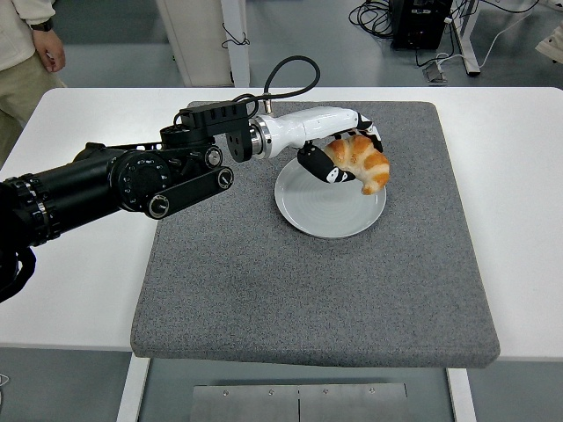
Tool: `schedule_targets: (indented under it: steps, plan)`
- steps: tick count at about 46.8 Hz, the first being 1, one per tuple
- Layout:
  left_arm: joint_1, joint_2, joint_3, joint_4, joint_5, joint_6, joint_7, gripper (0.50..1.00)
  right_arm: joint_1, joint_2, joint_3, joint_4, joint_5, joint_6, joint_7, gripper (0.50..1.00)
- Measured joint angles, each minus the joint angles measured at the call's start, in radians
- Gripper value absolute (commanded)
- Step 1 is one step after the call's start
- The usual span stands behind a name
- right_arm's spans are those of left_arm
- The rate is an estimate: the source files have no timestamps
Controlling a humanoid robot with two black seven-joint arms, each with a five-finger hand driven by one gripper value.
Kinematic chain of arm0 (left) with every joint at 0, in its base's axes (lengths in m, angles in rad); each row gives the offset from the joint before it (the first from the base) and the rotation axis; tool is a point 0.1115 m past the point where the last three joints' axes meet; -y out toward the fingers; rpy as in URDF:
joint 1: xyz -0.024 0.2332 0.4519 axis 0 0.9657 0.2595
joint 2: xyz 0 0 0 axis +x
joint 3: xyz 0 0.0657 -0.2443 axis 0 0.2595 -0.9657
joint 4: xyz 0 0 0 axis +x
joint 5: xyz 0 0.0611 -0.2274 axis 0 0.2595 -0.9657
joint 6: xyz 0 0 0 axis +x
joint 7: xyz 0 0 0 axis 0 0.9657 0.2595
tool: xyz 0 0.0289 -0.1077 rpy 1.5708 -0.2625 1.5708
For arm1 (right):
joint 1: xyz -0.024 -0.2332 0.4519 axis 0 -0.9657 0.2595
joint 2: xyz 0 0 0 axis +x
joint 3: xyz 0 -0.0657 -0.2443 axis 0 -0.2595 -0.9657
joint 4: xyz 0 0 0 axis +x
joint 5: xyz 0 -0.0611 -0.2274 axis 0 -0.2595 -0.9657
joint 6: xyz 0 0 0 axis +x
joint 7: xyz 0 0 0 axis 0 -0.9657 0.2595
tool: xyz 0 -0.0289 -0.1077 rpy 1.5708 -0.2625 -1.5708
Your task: Place the bread on the plate
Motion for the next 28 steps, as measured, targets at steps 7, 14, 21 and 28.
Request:
schedule_targets:
  steps: [7,14,21,28]
  plan:
    - [0.010,-0.004,0.039,0.020,0.000,0.009,0.001,0.500,0.000,0.000,0.000,0.000,0.000,0.000,0.000,1.000]
    - [0.022,-0.006,0.063,0.037,-0.003,0.031,-0.001,0.500,0.000,0.000,0.000,0.000,0.000,0.000,0.000,1.000]
    - [0.048,-0.006,0.064,0.045,-0.003,0.041,-0.001,0.500,0.000,0.000,0.000,0.000,0.000,0.000,0.000,1.000]
    - [0.059,-0.006,0.069,0.048,-0.003,0.051,-0.002,0.500,0.000,0.000,0.000,0.000,0.000,0.000,0.000,1.000]
